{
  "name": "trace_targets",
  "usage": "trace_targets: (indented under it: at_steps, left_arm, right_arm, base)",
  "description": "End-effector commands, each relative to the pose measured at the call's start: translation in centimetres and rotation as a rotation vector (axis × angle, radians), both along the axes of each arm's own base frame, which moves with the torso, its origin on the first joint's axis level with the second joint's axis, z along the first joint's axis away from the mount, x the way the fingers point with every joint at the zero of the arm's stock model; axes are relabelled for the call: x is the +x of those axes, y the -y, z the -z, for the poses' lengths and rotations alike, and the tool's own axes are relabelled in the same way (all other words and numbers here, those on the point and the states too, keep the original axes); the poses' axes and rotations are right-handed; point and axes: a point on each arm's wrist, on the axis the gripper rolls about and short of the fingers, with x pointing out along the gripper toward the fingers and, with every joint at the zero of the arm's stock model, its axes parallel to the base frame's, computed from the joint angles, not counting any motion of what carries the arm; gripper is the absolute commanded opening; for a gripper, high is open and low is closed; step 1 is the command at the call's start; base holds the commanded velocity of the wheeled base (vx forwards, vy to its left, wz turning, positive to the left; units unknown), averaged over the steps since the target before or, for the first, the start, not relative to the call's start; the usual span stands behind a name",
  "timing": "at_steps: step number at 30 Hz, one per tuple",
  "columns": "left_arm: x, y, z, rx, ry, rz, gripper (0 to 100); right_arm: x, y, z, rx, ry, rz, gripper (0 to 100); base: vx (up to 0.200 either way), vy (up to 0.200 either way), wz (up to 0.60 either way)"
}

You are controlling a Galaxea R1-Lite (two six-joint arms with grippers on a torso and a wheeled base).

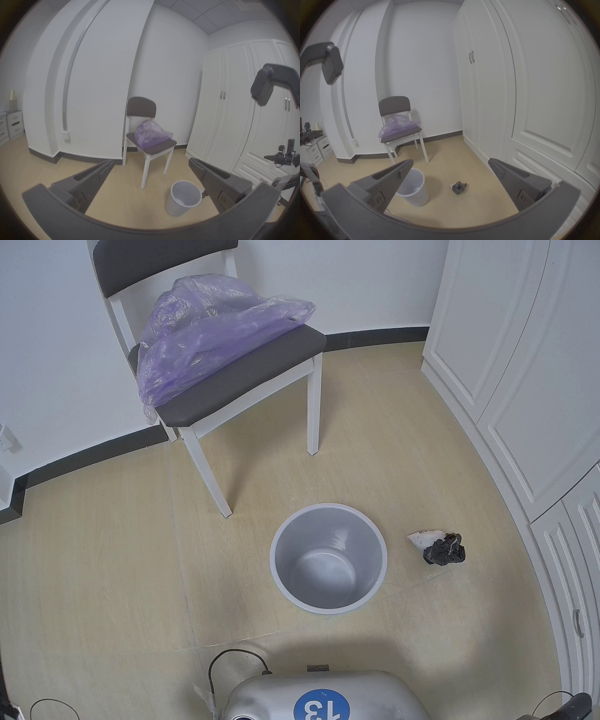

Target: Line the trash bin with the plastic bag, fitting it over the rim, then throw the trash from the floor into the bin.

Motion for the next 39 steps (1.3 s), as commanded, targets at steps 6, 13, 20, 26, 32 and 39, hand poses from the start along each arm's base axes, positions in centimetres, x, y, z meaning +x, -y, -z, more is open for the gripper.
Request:
trace_targets:
  at_steps: [6, 13, 20, 26, 32, 39]
  left_arm:
    - [2.4, -0.1, -7.1, 0.080, -0.075, 0.030, 100]
    - [5.5, 0.1, -9.9, 0.136, -0.137, 0.009, 100]
    - [8.2, 0.3, -12.1, 0.152, -0.179, -0.017, 100]
    - [11.5, 0.4, -13.6, 0.205, -0.237, -0.087, 100]
    - [15.5, 0.6, -14.9, 0.263, -0.278, -0.143, 100]
    - [20.2, 0.9, -15.9, 0.260, -0.302, -0.177, 100]
  right_arm:
    - [3.6, 0.0, -9.1, -0.002, -0.045, 0.002, 100]
    - [7.0, -0.1, -11.9, -0.050, -0.013, 0.005, 100]
    - [9.7, -0.1, -13.0, -0.043, -0.006, 0.002, 100]
    - [12.4, -0.1, -14.1, -0.025, 0.018, 0.003, 100]
    - [15.8, -0.9, -14.5, 0.087, 0.056, -0.014, 100]
    - [18.2, -2.3, -14.0, 0.170, 0.039, -0.003, 100]
  base:
    - [0.000, 0.000, 0.00]
    - [0.000, 0.000, 0.00]
    - [0.000, 0.000, 0.00]
    - [0.000, 0.000, 0.00]
    - [0.000, 0.000, 0.00]
    - [0.000, 0.000, 0.00]
